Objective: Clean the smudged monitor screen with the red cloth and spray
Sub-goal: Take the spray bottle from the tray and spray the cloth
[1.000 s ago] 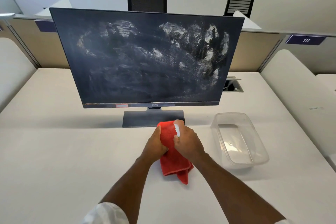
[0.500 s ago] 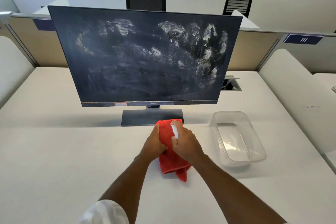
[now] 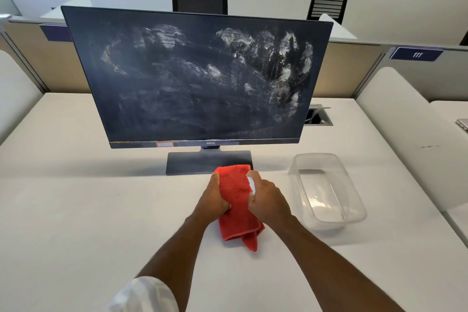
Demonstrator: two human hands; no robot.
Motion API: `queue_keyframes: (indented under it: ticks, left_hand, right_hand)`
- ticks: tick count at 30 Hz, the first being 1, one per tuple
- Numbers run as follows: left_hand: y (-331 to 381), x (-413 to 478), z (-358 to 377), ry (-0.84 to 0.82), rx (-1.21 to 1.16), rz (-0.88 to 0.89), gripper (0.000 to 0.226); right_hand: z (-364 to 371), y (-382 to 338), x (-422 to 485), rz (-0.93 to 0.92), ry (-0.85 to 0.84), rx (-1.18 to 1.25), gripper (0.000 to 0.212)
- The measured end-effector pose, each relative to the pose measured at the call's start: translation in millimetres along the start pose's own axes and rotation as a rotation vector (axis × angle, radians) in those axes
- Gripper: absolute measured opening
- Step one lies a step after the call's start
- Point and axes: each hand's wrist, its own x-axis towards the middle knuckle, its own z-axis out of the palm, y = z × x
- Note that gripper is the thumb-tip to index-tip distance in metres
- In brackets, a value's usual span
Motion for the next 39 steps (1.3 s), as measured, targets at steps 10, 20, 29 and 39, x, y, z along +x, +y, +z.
queue_keyframes:
  ticks: [10, 20, 29, 39]
  left_hand:
    - [0, -3, 0, 0.053, 0.022, 0.026, 0.084]
    - [6, -14, 0, -0.004, 0.012, 0.042, 0.082]
    - [9, -18, 2, 0.012, 0.068, 0.024, 0.096]
    - [11, -22, 4, 0.024, 0.035, -0.015, 0.097]
  right_hand:
    - [-5, -9, -4, -0.131, -0.131, 0.030, 0.054]
    - [1, -5, -14, -0.192, -0.130, -0.037, 0.055]
    - [-4, 15, -20, -0.141, -0.044, -0.079, 0.057]
    - [-8, 11, -17, 0.074, 0.189, 0.054, 0.065]
